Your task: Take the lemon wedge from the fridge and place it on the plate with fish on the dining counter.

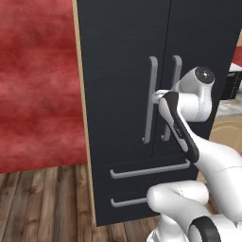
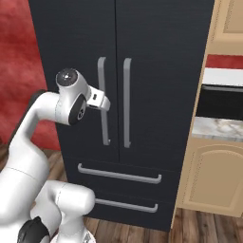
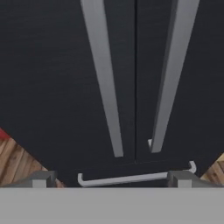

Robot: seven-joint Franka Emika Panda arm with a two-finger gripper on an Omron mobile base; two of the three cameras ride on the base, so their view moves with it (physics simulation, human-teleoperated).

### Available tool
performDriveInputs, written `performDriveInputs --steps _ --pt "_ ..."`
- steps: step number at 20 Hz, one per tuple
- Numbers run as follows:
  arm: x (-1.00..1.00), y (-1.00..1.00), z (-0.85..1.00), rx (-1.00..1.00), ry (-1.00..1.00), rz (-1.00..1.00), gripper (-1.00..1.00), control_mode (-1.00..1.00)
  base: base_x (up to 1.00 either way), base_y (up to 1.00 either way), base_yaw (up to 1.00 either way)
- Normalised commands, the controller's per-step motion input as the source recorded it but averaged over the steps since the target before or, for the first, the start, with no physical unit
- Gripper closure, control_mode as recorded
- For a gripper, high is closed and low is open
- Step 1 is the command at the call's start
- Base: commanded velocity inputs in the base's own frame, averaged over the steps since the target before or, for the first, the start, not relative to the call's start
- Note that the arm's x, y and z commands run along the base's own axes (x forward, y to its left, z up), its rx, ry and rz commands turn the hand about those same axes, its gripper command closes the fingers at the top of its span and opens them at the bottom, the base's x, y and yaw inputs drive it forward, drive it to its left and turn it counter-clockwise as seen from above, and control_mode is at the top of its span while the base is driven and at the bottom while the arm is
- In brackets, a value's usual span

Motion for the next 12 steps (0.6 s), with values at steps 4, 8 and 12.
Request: performDriveInputs --steps 4,8,12 --pt "0.03 0.02 -0.18 -0.02 0.00 0.02 -1.00 -1.00 0.00 0.00 0.00" --pt "0.15 0.03 -0.17 -0.01 0.00 0.04 -1.00 -1.00 0.00 0.00 0.00" --pt "0.35 0.01 -0.06 0.00 0.00 0.02 -1.00 -1.00 0.00 0.00 0.00"
